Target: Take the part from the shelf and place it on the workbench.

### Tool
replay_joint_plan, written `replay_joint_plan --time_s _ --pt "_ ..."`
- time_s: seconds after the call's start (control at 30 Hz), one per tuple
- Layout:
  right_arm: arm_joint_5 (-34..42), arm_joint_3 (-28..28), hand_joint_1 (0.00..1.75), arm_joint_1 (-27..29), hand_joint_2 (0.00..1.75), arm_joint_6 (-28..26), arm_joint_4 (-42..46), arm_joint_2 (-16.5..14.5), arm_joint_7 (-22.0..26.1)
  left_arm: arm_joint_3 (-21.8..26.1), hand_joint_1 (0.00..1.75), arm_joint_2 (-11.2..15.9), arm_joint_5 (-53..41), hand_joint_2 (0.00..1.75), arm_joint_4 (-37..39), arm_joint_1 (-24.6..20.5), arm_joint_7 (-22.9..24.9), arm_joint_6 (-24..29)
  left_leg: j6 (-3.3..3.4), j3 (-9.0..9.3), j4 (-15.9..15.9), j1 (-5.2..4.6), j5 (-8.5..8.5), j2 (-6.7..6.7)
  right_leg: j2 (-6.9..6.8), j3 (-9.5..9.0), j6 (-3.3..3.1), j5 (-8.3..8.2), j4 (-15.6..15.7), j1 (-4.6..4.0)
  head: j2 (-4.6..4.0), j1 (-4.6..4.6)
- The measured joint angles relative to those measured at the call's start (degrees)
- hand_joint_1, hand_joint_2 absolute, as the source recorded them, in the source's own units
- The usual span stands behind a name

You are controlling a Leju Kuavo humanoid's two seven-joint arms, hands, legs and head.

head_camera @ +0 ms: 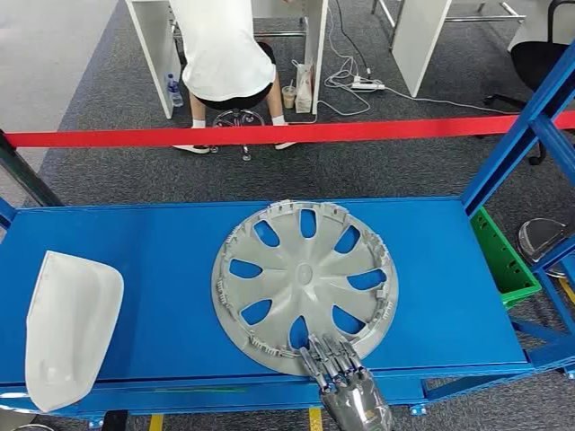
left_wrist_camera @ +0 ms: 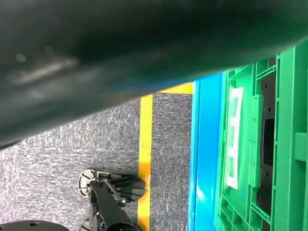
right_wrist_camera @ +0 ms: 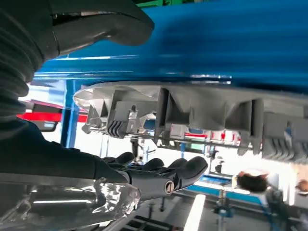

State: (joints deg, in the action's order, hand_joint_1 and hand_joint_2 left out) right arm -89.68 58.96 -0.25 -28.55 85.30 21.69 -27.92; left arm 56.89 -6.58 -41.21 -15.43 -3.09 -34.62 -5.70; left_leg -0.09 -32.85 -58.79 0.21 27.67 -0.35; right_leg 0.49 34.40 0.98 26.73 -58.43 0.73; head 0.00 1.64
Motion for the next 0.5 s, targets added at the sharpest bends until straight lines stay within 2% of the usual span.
replay_joint_plan --time_s 0.07,0.33,0.5 --pt "0.38 -0.48 0.00 0.35 1.75 1.05 0.73 0.41 1.07 0.16 0.00 -0.01 -0.10 0.00 0.00 0.02 -0.02 -0.11 0.00 0.00 0.00 0.02 0.00 0.00 0.00 0.01 0.02 0.02 -0.03 -0.02 0.00 0.01" --pt "7.88 -4.48 0.00 1.77 1.75 7.05 4.72 1.95 11.25 0.66 0.00 -0.02 -1.08 0.00 0.00 0.04 -0.43 -1.17 -0.02 0.01 0.02 0.14 -0.01 0.06 0.07 0.06 0.03 0.05 -0.14 -0.10 0.00 0.01" --pt "9.06 -6.50 0.00 2.79 1.75 7.99 5.53 1.96 13.43 0.86 0.00 -0.02 -1.29 0.00 0.00 0.03 -0.68 -1.47 -0.03 0.00 0.02 0.17 -0.01 0.06 0.07 0.04 0.02 0.06 -0.15 -0.12 0.00 0.01"
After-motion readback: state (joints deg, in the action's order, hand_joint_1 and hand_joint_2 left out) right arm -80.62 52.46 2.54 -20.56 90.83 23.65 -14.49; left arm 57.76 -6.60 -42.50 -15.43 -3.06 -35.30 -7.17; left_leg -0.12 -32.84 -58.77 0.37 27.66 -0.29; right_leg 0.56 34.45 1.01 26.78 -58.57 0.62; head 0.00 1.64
